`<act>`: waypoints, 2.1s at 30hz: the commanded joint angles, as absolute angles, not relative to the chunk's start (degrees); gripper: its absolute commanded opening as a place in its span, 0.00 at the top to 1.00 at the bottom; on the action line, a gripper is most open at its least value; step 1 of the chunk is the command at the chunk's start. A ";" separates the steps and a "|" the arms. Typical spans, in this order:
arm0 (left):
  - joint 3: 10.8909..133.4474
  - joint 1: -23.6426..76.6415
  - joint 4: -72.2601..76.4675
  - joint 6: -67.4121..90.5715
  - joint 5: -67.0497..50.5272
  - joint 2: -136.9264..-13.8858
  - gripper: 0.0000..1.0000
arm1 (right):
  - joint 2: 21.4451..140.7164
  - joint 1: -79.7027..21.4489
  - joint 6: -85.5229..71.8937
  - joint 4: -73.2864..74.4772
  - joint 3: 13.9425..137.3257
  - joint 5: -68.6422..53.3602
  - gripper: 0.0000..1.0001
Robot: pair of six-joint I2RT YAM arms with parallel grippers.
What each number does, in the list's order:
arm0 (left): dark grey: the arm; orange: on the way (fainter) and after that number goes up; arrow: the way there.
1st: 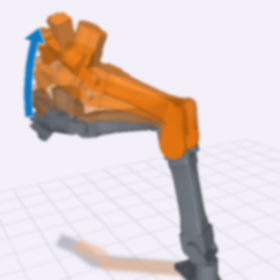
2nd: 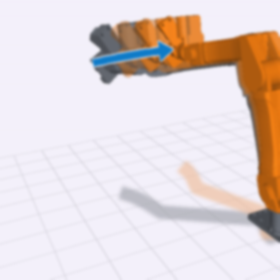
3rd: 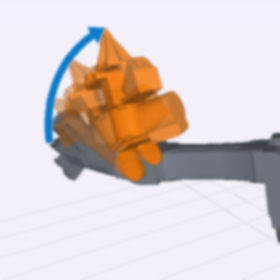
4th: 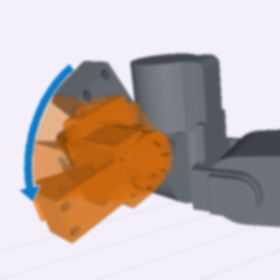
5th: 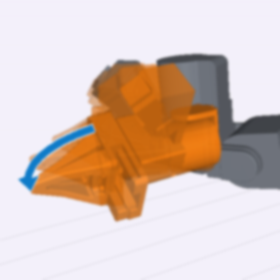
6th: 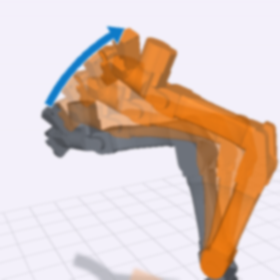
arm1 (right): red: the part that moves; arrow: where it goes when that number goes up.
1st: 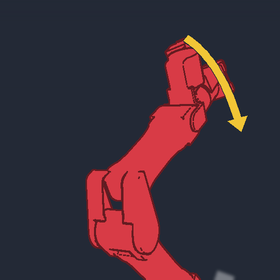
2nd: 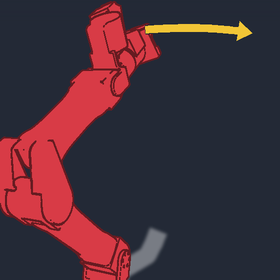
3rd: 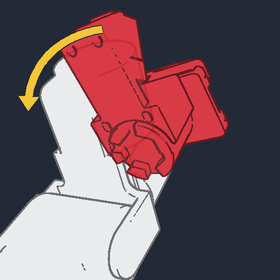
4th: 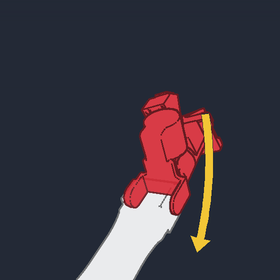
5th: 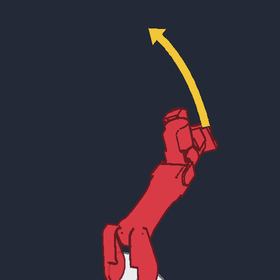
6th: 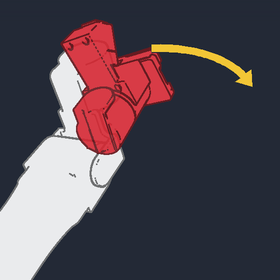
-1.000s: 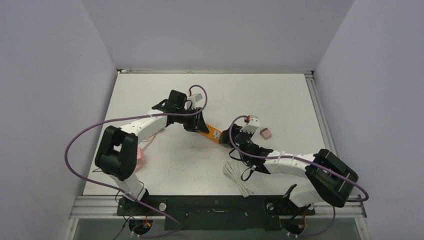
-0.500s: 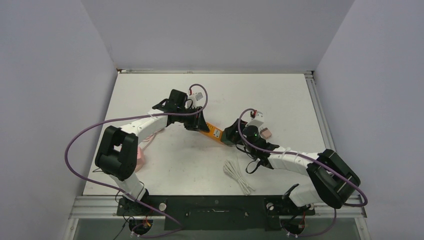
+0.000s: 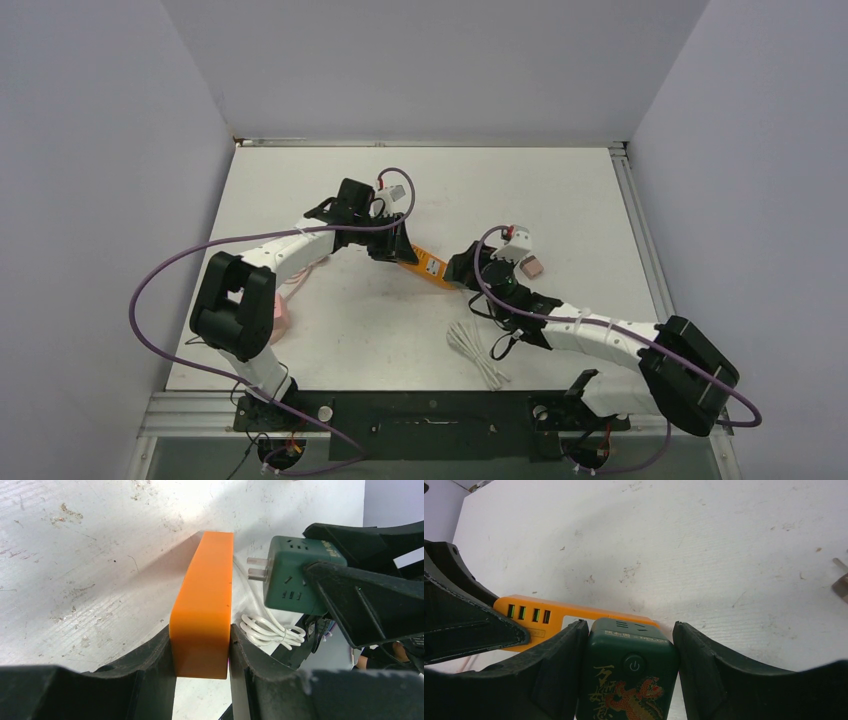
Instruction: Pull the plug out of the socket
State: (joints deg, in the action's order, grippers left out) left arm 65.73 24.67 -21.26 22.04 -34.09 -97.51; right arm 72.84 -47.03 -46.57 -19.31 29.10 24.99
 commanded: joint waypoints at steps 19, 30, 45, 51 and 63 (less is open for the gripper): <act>76.18 16.20 -8.85 29.92 -27.21 -107.85 1.00 | 66.12 -11.54 -41.95 -22.79 20.66 0.46 0.95; 81.31 12.73 -10.62 27.44 -25.58 -114.35 0.74 | 64.16 -10.01 -41.16 -22.19 17.02 4.58 0.70; 82.85 12.57 -20.46 19.01 -7.85 -107.03 0.06 | 57.88 -10.02 -38.78 -22.09 15.13 6.25 0.11; 79.23 12.57 -20.35 15.25 -4.50 -98.28 0.04 | 54.62 -10.02 -37.92 -21.26 14.71 7.10 0.00; 65.37 10.00 -33.32 6.74 5.63 -90.48 0.02 | 53.65 -9.88 -37.40 -20.80 14.33 8.52 0.00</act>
